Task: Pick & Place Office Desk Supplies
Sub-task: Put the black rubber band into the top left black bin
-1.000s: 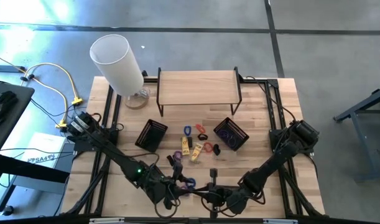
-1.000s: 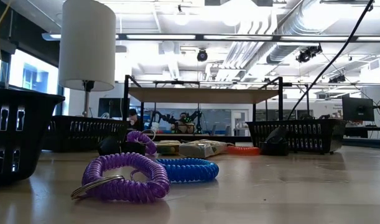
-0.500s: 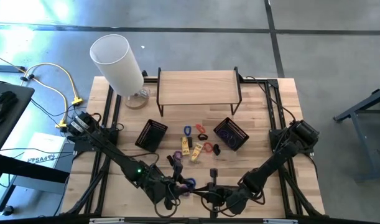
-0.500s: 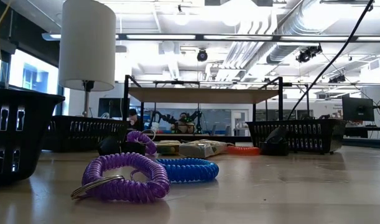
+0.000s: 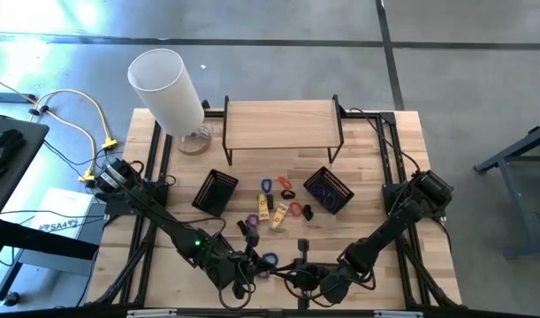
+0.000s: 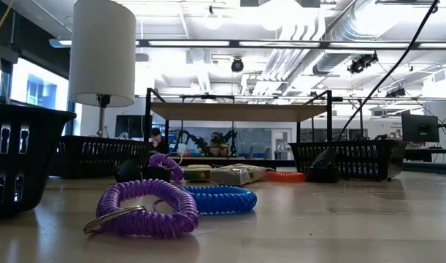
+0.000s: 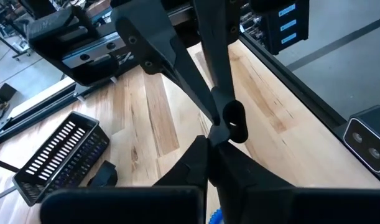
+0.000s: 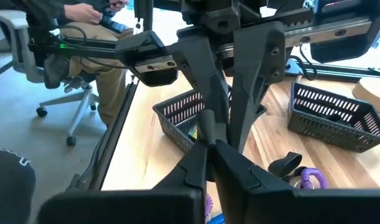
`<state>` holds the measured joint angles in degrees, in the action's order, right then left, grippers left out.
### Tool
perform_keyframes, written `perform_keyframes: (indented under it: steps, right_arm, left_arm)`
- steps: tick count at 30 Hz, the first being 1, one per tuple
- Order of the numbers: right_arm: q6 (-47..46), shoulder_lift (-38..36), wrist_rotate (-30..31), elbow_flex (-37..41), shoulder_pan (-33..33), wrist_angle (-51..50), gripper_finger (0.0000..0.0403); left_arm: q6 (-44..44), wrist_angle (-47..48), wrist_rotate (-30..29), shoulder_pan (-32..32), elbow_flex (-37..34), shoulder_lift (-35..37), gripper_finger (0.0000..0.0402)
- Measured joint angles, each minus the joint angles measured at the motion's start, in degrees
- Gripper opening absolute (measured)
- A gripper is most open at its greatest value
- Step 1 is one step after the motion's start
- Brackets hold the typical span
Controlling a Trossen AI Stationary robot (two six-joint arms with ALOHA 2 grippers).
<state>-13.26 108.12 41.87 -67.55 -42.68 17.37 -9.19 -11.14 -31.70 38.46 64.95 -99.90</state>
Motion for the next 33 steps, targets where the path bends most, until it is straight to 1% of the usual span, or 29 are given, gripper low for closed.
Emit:
perform_keyframes:
  steps: [4,7,10,12,14,18,23,28,30,33]
  right_arm:
    - [-1.11,0.02,-0.24,0.00,0.00,0.09,0.0076]
    - [-1.89,0.04,-0.24,0.00,-0.02,0.43,0.0132]
    - [-0.40,0.04,-0.27,0.00,-0.17,1.66,0.0185]
    - [1.41,0.04,0.35,0.00,-0.45,2.36,0.0213]
    - [2.75,0.04,0.63,0.00,-0.83,3.08,0.0232]
    - [3.02,0.04,0.59,0.00,-0.91,3.43,0.0250]
    - [2.85,0.04,0.20,0.00,-0.75,3.07,0.0251]
    - [2.38,0.04,-0.07,0.00,-0.39,2.88,0.0252]
    - [2.36,0.04,-0.07,0.00,-0.28,2.81,0.0252]
    - [2.36,0.04,-0.04,0.00,-0.24,2.80,0.0252]
  left_arm:
    - [0.04,0.42,-0.07,0.13,0.00,0.00,0.0005]
    - [0.18,1.44,-0.09,0.34,0.00,0.02,0.0005]
    - [0.38,3.28,-0.71,1.21,0.00,0.09,0.0004]
    - [1.29,5.87,-2.28,2.12,0.02,0.16,0.0004]
    - [3.61,10.35,-4.41,3.16,0.02,0.90,0.0004]
    - [12.83,21.86,-4.26,3.91,0.04,5.16,0.0004]
    - [26.80,40.85,0.48,2.24,0.07,12.72,0.0003]
    - [39.04,59.96,7.59,-1.99,0.07,20.53,0.0004]
    - [40.98,66.59,11.40,-4.15,0.08,22.84,0.0005]
    - [40.88,72.75,13.84,-7.09,-0.64,25.17,0.0006]
